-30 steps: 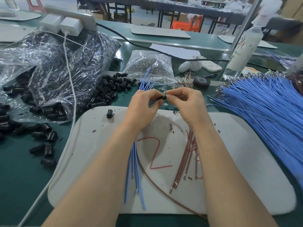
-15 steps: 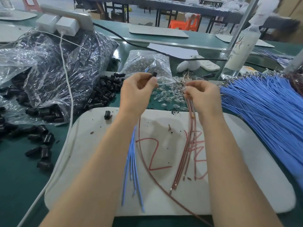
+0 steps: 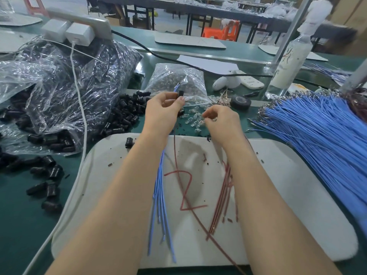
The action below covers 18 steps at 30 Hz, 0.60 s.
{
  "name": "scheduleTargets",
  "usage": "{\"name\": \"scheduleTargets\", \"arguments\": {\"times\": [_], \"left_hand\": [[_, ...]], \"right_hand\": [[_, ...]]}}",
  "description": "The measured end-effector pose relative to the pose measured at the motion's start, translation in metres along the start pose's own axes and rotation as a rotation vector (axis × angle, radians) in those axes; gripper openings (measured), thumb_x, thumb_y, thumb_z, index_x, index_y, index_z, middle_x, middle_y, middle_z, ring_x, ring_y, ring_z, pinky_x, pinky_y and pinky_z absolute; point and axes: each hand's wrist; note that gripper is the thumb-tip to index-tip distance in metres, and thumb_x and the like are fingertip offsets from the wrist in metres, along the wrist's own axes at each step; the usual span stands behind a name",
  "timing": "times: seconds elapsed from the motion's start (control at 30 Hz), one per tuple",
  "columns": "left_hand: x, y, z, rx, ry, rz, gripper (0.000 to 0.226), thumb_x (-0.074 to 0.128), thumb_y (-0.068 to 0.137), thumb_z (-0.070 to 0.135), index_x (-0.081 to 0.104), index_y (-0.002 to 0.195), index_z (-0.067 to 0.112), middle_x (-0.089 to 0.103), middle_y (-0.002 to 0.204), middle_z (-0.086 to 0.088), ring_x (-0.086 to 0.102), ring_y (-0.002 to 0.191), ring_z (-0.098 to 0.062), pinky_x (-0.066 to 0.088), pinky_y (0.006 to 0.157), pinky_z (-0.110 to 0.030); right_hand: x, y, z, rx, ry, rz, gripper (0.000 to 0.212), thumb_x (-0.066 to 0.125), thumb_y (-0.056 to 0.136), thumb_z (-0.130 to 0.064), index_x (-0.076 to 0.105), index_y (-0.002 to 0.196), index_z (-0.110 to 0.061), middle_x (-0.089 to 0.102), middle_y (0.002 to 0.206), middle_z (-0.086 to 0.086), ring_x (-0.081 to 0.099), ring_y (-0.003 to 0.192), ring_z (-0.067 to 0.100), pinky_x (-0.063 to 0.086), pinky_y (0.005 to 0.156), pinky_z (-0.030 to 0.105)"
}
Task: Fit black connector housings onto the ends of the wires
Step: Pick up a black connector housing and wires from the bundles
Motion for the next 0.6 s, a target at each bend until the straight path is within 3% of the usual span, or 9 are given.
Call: {"name": "scheduleTargets", "arguments": {"times": [0.1, 0.17, 0.3, 0.47, 0.6], "left_hand": [[0.000, 0.000, -0.007, 0.060, 0.120, 0.027, 0.008, 0.065, 0.088, 0.017, 0.062, 0.088, 0.024, 0.063, 0.078, 0.013, 0.057, 0.069, 0.003, 0.047, 0.063, -0.007], [0.000, 0.002, -0.009, 0.073, 0.172, 0.015, 0.008, 0.064, 0.089, 0.017, 0.063, 0.093, 0.024, 0.062, 0.078, 0.014, 0.058, 0.070, 0.000, 0.049, 0.067, -0.015], [-0.001, 0.004, -0.003, 0.078, 0.140, -0.005, 0.012, 0.061, 0.090, 0.013, 0.060, 0.087, 0.024, 0.066, 0.076, 0.009, 0.058, 0.064, -0.005, 0.051, 0.066, -0.023], [0.001, 0.003, 0.009, -0.178, -0.373, -0.051, 0.012, 0.056, 0.094, 0.013, 0.057, 0.083, 0.009, 0.068, 0.063, 0.001, 0.056, 0.049, -0.002, 0.050, 0.054, -0.015], [0.004, 0.000, 0.011, -0.398, -0.710, -0.017, 0.018, 0.056, 0.094, 0.013, 0.057, 0.079, 0.004, 0.066, 0.056, -0.002, 0.051, 0.040, -0.001, 0.044, 0.041, -0.010]], "right_hand": [[0.004, -0.002, -0.001, -0.024, -0.110, -0.128, 0.011, 0.063, 0.086, -0.018, 0.070, 0.093, -0.022, 0.065, 0.093, -0.002, 0.058, 0.089, 0.016, 0.049, 0.084, 0.029], [0.009, -0.004, -0.001, -0.012, -0.146, -0.171, 0.011, 0.065, 0.085, -0.022, 0.069, 0.096, -0.024, 0.064, 0.097, -0.002, 0.056, 0.088, 0.016, 0.047, 0.080, 0.027], [0.011, -0.005, 0.004, 0.025, -0.106, -0.094, 0.014, 0.064, 0.086, -0.025, 0.068, 0.099, -0.024, 0.066, 0.103, -0.001, 0.058, 0.095, 0.018, 0.047, 0.084, 0.029], [0.011, -0.003, 0.005, 0.030, -0.055, 0.015, 0.019, 0.054, 0.088, -0.017, 0.068, 0.100, -0.018, 0.066, 0.107, 0.006, 0.058, 0.100, 0.024, 0.044, 0.086, 0.030], [0.019, 0.002, -0.001, -0.002, -0.180, -0.002, 0.028, 0.054, 0.093, -0.034, 0.067, 0.113, -0.019, 0.058, 0.120, 0.011, 0.051, 0.112, 0.031, 0.041, 0.097, 0.036]]}}
Point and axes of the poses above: each hand's wrist, its own y-axis towards the middle knuckle, its own x-axis out of the palm, z = x × y
